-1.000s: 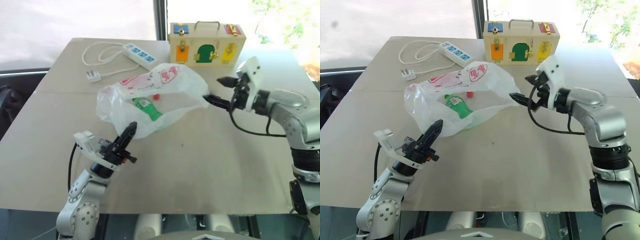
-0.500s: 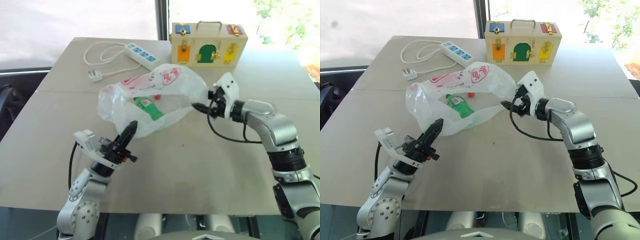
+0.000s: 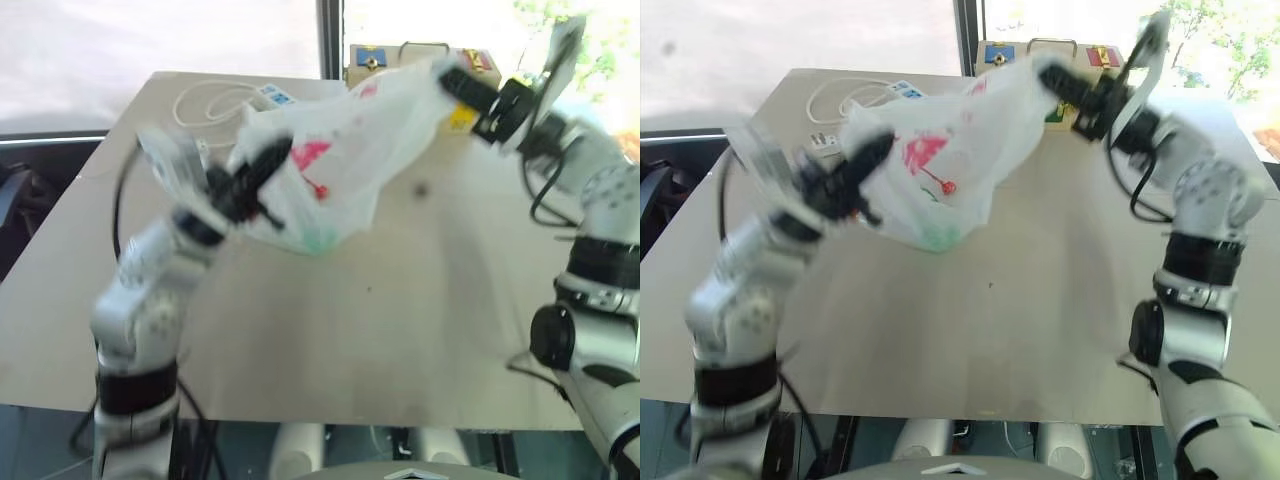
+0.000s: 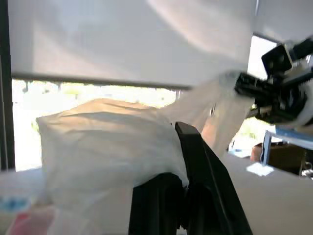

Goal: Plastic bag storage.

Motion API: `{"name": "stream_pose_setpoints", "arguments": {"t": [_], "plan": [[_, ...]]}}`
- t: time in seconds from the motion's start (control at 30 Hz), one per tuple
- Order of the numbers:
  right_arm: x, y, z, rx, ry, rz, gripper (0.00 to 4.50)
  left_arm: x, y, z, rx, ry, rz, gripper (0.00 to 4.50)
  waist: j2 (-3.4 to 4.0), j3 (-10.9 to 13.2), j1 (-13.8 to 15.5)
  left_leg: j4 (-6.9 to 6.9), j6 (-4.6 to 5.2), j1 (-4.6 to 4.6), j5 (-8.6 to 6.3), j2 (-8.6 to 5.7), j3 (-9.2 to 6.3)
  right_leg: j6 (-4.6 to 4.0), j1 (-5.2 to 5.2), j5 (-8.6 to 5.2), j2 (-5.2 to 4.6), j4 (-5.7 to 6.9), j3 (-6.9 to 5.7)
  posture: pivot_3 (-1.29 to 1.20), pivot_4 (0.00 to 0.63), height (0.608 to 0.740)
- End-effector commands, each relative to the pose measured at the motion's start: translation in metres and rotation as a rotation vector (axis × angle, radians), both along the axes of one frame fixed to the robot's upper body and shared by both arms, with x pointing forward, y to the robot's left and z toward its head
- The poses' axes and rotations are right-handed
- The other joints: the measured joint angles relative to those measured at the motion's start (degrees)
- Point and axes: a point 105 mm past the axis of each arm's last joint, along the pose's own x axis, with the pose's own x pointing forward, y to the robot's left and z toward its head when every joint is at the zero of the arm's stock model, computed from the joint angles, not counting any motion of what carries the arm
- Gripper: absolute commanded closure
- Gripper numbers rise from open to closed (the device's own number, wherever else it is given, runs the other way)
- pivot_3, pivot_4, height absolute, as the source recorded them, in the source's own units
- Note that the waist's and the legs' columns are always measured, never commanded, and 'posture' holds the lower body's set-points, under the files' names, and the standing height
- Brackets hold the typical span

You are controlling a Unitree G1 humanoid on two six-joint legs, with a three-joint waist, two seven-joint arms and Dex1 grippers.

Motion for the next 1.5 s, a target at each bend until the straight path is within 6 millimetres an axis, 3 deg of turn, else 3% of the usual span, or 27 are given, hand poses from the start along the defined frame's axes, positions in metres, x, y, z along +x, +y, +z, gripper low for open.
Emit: {"name": "stream_pose_setpoints", "arguments": {"t": [0.03,0.17,0.3,0.47,0.6,0.73,0.8,0.87,1.0,1.07,1.1,1.13,1.23,1.4,1.5], "plan": [[-0.01,-0.029,0.031,0.11,-0.049,0.048,4.4,0.01,0.011,0.039,-0.045,-0.027,-0.012,4.5,-0.01,0.0,0.0,-0.01,0.01,-0.05,0.0,-0.01,0.03,0.0,-0.03,-0.01,0.0,0.0,0.02,0.0,0.15,0.731],[-0.009,-0.052,0.061,0.223,-0.07,0.028,4.4,0.026,0.03,0.085,-0.131,-0.078,0.024,4.5,-0.01,0.3,0.0,-0.15,-0.03,-0.33,0.02,-0.02,0.25,0.01,-0.4,-0.01,0.0,0.0,0.03,0.0,0.15,0.731],[-0.002,-0.062,0.072,0.244,-0.074,-0.022,4.4,0.035,0.044,0.124,-0.247,-0.113,-0.01,4.5,-0.03,0.4,-0.1,-0.14,-0.06,-0.56,0.04,-0.02,0.4,0.01,-0.65,-0.01,0.01,0.01,0.05,0.0,0.15,0.731],[0.001,-0.072,0.08,0.267,-0.081,-0.078,4.4,0.048,0.037,0.119,-0.165,-0.101,-0.024,4.5,-0.04,0.4,-0.7,-0.15,-0.07,-0.59,0.05,-0.02,0.46,0.02,-0.66,-0.01,-0.02,0.02,0.06,0.0,0.15,0.731],[0.002,-0.067,0.071,0.202,-0.072,-0.103,4.4,0.048,0.025,0.106,-0.131,-0.092,-0.066,4.5,-0.04,0.4,-0.9,-0.14,-0.11,-0.63,0.08,-0.01,0.46,0.02,-0.73,-0.01,-0.02,0.08,0.06,0.0,0.15,0.731],[0.004,-0.067,0.043,0.135,-0.037,-0.134,4.4,0.06,0.024,0.073,-0.042,-0.055,0.007,4.5,-0.04,0.4,-0.9,-0.13,-0.12,-0.67,0.08,0.0,0.46,0.02,-0.78,-0.01,-0.02,0.09,0.07,0.0,0.15,0.731],[0.002,-0.068,0.035,0.112,-0.034,-0.132,3.66,0.06,0.026,0.06,-0.01,-0.046,0.024,4.24,-0.04,0.4,-0.9,-0.12,-0.12,-0.67,0.08,0.0,0.49,0.02,-0.78,-0.01,-0.03,0.1,0.08,0.0,0.15,0.731],[-0.005,-0.069,0.016,0.042,-0.018,-0.119,2.76,0.056,0.035,0.041,-0.002,-0.006,0.027,3.61,-0.04,0.4,-0.9,-0.07,-0.12,-0.68,0.08,0.0,0.49,0.02,-0.78,0.0,-0.03,0.12,0.08,0.0,0.15,0.731],[-0.026,-0.073,-0.04,-0.16,0.051,-0.084,0.7,0.036,0.064,0.003,-0.001,0.107,0.059,1.76,-0.04,0.4,-0.9,-0.08,-0.12,-0.69,0.08,0.04,0.42,0.02,-0.78,-0.01,-0.04,0.09,0.09,0.0,0.15,0.731],[-0.037,-0.079,-0.064,-0.213,0.102,-0.074,0.0,0.018,0.077,-0.017,0.013,0.186,0.047,0.81,-0.04,0.4,-1.0,-0.07,-0.12,-0.69,0.08,0.09,0.28,0.02,-0.79,-0.01,-0.03,0.1,0.11,0.0,0.15,0.731],[-0.042,-0.084,-0.075,-0.222,0.133,-0.076,0.0,0.006,0.081,-0.029,0.032,0.234,0.034,0.4,-0.04,0.4,-1.1,-0.05,-0.12,-0.69,0.08,0.13,0.22,0.02,-0.79,-0.01,-0.03,0.13,0.14,0.0,0.15,0.731],[-0.047,-0.089,-0.096,-0.257,0.178,-0.09,0.0,-0.013,0.084,-0.057,0.088,0.33,0.011,0.05,-0.03,0.4,-1.2,-0.04,-0.12,-0.67,0.08,0.15,0.22,0.02,-0.79,0.0,-0.02,0.14,0.16,0.0,0.15,0.731],[-0.055,-0.092,-0.15,-0.358,0.242,-0.169,0.0,-0.058,0.082,-0.137,0.263,0.628,0.046,0.05,-0.07,0.3,-1.4,-0.23,-0.11,-0.15,0.06,0.34,0.37,0.02,-0.46,-0.01,-0.03,0.04,0.41,0.0,0.15,0.731],[-0.067,-0.091,-0.206,-0.449,0.202,-0.27,0.0,-0.082,0.084,-0.208,0.302,0.787,0.332,0.05,0.09,0.2,0.0,-0.14,-0.09,0.21,0.01,0.37,0.17,-0.05,-0.08,0.04,-0.02,0.11,0.2,0.0,0.15,0.731],[-0.072,-0.095,-0.236,-0.575,0.138,-0.311,0.0,-0.086,0.081,-0.225,0.348,0.752,0.413,0.05,0.05,0.2,0.5,-0.13,-0.27,1.01,-0.1,0.38,0.28,-0.11,0.59,0.02,-0.1,-0.02,0.29,0.0,0.15,0.731]]}}
